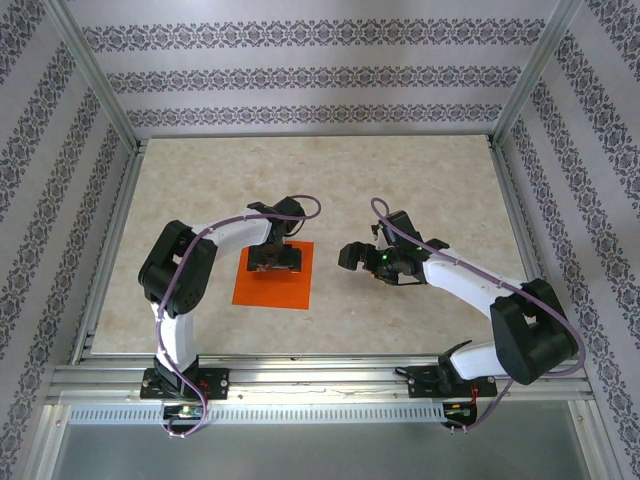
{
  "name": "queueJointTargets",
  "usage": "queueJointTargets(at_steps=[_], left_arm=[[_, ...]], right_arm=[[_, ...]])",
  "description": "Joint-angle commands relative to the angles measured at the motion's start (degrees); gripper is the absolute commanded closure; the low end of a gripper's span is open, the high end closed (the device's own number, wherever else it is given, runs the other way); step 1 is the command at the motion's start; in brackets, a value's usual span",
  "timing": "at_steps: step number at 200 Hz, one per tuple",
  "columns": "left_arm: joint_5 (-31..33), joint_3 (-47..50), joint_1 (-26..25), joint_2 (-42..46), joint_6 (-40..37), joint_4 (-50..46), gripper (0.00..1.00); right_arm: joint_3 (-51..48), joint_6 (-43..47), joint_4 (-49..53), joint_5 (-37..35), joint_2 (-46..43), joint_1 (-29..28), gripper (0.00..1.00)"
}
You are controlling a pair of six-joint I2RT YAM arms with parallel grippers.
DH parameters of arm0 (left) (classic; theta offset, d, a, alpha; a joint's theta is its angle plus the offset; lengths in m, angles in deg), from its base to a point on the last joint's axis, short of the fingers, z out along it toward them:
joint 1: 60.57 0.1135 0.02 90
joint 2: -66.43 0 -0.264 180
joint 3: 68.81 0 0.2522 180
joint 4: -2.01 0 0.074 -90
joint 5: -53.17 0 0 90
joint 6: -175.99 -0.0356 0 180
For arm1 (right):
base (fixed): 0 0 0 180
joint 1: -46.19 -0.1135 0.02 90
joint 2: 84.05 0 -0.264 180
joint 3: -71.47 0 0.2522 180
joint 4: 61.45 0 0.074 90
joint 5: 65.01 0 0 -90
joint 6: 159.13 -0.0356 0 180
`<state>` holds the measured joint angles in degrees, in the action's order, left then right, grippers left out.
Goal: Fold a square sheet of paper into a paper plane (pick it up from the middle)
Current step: Move the square sheet of paper to the center of the table, then first fold the square sheet of paper in half at the center of the table.
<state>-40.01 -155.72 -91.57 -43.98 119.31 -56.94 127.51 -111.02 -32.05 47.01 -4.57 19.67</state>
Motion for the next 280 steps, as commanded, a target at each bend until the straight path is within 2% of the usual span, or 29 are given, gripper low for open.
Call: queueJointTargets(at_steps=[1, 45, 145, 173, 248, 280], left_arm=[[-0.45, 3.29, 0.24, -1.97, 0.26, -0.39, 0.12], [-2.96, 6.31, 0.20, -3.84, 0.43, 3.35, 0.14], [-1.30, 4.96, -0.20, -3.18, -0.57, 2.13, 0.19], [-0.76, 3.86, -0.44, -1.12, -0.82, 1.46, 0.17], [6.00, 0.31, -0.43, 7.09, -0.73, -4.64, 0.08], [3.94, 3.27, -0.44, 8.86, -0.29, -3.79, 0.07]], right_arm=[[1.36, -0.27, -0.08, 0.75, 0.51, -0.80, 0.02], [1.66, -0.11, 0.27, 0.74, 0.54, -0.81, 0.02], [2.08, -0.34, 0.36, 0.92, 0.29, -0.81, 0.02], [2.01, -0.76, 0.25, 0.04, -0.20, -0.81, 0.02], [1.84, -1.00, 1.41, -1.17, -2.40, -0.81, 0.02], [2.27, -0.28, 2.17, -0.24, -2.31, -0.81, 0.02]])
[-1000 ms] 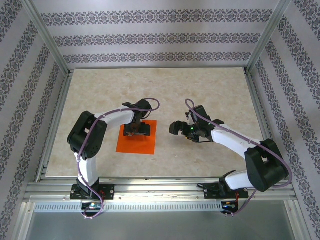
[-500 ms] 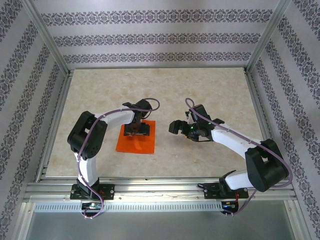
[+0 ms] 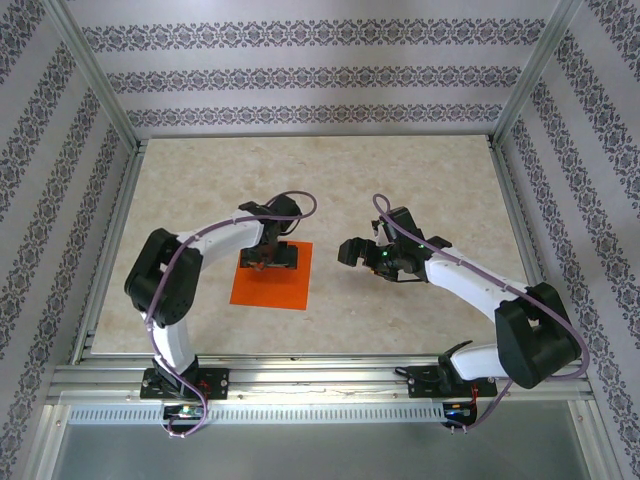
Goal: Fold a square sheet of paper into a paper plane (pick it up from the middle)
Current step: First fold the square sheet of paper in half at the center of the table.
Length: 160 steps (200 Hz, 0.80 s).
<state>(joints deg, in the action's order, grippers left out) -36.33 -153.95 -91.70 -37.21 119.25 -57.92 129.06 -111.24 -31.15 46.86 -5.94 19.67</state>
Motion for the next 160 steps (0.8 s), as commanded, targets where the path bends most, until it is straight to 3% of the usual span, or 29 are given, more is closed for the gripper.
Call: queueJointTargets(at_steps=[1, 106, 160], left_arm=[[0.24, 1.63, -0.32, 2.06, -0.21, -2.79, 0.07], [-2.56, 2.11, -0.64, -8.52, -0.45, 0.13, 0.11], [-2.90, 3.62, -1.03, -8.04, 0.32, 2.27, 0.13]], right_arm=[[0.76, -0.03, 1.38, -0.08, -0.98, -0.81, 0.02], [-2.30, 0.95, 0.88, 0.46, -1.87, -0.46, 0.02], [-2.31, 0.19, 0.04, 0.90, -0.68, -0.46, 0.02]])
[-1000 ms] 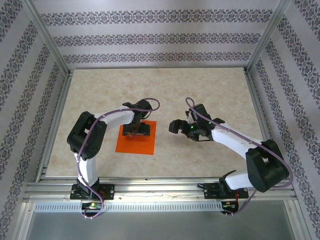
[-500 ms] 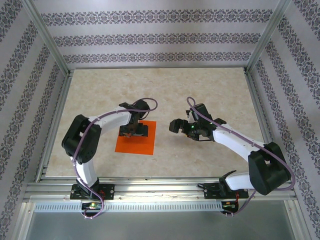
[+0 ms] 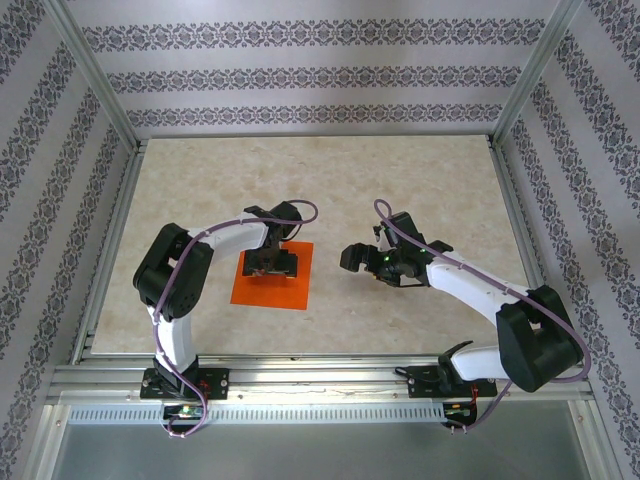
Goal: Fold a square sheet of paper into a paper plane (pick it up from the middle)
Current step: First fold the square sheet of paper in half at the center of the table.
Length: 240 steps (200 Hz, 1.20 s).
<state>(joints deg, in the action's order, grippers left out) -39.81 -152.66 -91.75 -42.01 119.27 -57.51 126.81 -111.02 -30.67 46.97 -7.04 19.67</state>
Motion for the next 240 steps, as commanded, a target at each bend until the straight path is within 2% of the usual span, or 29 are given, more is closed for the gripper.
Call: queueJointTargets(at_steps=[1, 72, 104, 157, 181, 193, 240], left_arm=[[0.59, 2.37, -1.08, -3.25, 0.30, 1.88, 0.13], [0.61, 2.22, -1.43, -1.03, 0.09, 2.24, 0.21], [-0.71, 1.89, -1.43, -0.13, -0.58, 3.66, 0.36], [-4.08, 0.63, -2.00, 4.52, -0.99, 6.29, 0.46], [-7.17, 1.55, -2.07, 8.30, 0.57, 10.42, 0.50], [-8.29, 2.21, -2.04, 9.82, 1.36, 12.39, 0.55], [-11.70, 2.23, -2.10, 12.28, 3.54, 14.66, 0.58]], right_arm=[[0.01, -0.03, -0.42, 0.79, 0.41, -0.46, 0.02], [0.61, 0.01, -0.37, 1.05, 0.32, -0.46, 0.02], [0.65, -0.03, -0.47, 0.76, -0.14, -0.46, 0.02], [-1.01, -1.25, 0.77, -8.41, -5.32, 0.47, 0.02], [-2.22, -3.42, 1.91, -11.85, -8.09, 2.97, 0.02], [-3.22, -4.55, 1.98, -11.65, -9.71, 5.16, 0.02], [-8.04, -5.02, 0.65, -8.09, -18.38, 13.64, 0.02]])
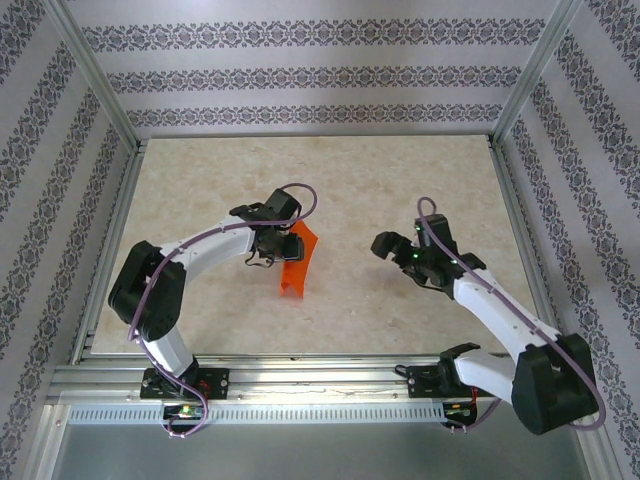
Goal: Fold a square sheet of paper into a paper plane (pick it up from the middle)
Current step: First fold the square sheet of paper in half at the center of the table.
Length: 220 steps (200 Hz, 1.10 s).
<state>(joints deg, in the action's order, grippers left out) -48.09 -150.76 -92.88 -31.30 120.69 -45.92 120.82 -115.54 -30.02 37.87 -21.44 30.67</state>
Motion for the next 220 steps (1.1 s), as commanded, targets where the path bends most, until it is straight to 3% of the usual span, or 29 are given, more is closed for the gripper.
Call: queueJointTargets(at_steps=[1, 68, 89, 117, 152, 194, 220], left_arm=[[-3.63, 0.38, -0.94, 1.66, 2.21, 3.24, 0.58], [-17.77, 11.21, -1.45, 6.68, 21.96, 34.16, 0.58], [-17.71, 15.07, -2.80, 5.45, 27.78, 43.53, 0.55], [-15.22, 18.22, -4.94, 2.98, 31.73, 48.63, 0.56], [-11.89, 22.46, -6.69, 0.71, 33.83, 54.34, 0.57], [-8.09, 27.75, -6.71, -0.35, 33.69, 56.87, 0.57], [-6.65, 29.26, -6.71, 0.15, 32.49, 55.40, 0.50]], right_arm=[[-2.08, -0.47, -0.01, 1.05, -4.20, 2.76, 0.02], [-5.00, -0.23, -12.64, 19.29, -9.32, 7.36, 0.02], [-5.18, -0.82, -15.85, 23.04, -7.83, 7.29, 0.02], [-6.49, -4.46, -22.31, 26.84, -4.76, 6.61, 0.08], [-7.16, -5.33, -24.28, 26.29, -1.51, 4.06, 0.19], [-6.95, -5.61, -25.23, 25.12, 2.07, 1.43, 0.24], [-6.41, -4.86, -25.35, 24.37, 4.11, -1.08, 0.32]])
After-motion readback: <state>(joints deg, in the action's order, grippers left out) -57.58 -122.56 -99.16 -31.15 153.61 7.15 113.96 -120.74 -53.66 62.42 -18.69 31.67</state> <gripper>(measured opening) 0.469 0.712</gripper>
